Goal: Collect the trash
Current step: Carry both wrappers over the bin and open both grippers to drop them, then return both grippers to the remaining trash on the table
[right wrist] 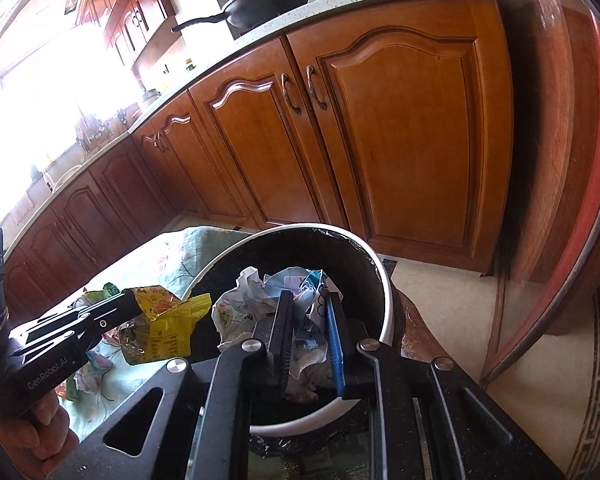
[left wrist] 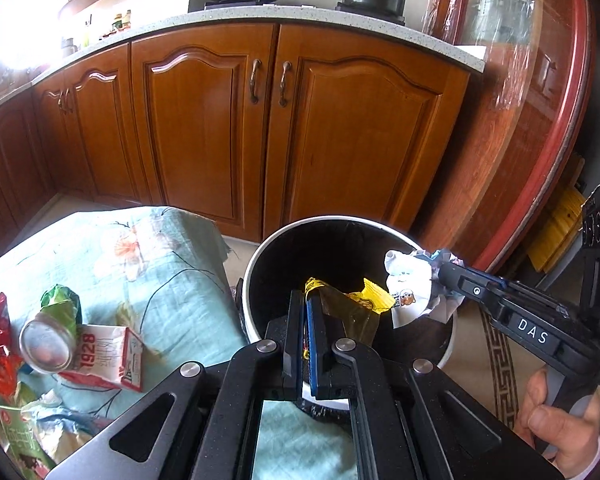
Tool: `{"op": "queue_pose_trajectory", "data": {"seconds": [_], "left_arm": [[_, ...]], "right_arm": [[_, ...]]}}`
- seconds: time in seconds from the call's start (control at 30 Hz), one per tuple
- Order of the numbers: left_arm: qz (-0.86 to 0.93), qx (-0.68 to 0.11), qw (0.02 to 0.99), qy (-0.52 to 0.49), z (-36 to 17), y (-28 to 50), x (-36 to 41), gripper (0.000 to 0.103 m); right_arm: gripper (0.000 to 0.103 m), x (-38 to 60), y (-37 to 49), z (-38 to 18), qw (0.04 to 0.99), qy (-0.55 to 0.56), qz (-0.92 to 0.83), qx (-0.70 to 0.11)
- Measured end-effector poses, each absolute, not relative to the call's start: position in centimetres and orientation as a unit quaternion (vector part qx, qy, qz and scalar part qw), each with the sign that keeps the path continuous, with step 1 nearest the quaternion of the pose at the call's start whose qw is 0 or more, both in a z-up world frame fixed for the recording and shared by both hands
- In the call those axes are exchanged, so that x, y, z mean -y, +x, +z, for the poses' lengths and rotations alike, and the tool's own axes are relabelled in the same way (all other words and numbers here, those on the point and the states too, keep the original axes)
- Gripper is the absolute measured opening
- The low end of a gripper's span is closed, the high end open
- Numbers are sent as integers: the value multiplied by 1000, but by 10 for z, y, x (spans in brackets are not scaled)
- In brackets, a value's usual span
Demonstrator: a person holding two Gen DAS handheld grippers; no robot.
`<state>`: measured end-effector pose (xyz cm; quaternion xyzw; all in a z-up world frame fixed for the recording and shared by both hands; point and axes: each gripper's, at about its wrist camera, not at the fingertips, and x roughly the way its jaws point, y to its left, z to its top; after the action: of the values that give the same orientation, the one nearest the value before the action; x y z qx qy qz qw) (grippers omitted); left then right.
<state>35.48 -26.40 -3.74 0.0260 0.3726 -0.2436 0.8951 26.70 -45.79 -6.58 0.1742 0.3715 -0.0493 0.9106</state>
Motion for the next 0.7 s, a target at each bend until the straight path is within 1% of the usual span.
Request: {"op": "queue_pose_trajectory", "data": {"seconds": [0.1,0.17,0.23,0.27,0.3,0.33,0.4,0.5,0.53,0.57,0.6,0.63,0.7], "left_arm": [[-248,-378,892,30,-42,362,271,1],[-250,-383,888,37,-46,365,276,4],[-253,-390,885,35,-48,368,278,12],[-254,-390,885,32,-48,368,277,23],[-252,-387,887,29,-48,367,275,30],[-251,-385,888,28,-48,365,274,32],[-250,-386,888,24,-49,362,270,32],[-249,-388,887,13,-50,357,260,36],[-247,-387,888,10,-50,353,257,37],[-246,-386,889,6,-49,351,253,41],[-244,-384,890,2,-49,346,247,45],[-242,-383,892,-1,-48,341,243,47],[-236,-379,895,-8,-48,330,231,54]], "right_arm": [[19,459,273,-68,909,170,-49,-378],[25,460,276,-71,907,171,-46,-382],[44,461,277,-73,906,173,-49,-384],[48,462,277,-73,906,174,-51,-383],[54,462,276,-73,906,176,-52,-382],[56,463,275,-73,906,177,-53,-380],[56,463,272,-72,907,180,-55,-378],[64,462,266,-71,906,188,-53,-374],[69,460,263,-70,907,191,-50,-372],[73,459,260,-69,907,194,-48,-370],[82,457,257,-68,908,197,-46,-367],[90,454,252,-67,909,202,-43,-362],[94,448,245,-66,909,212,-38,-356]]}}
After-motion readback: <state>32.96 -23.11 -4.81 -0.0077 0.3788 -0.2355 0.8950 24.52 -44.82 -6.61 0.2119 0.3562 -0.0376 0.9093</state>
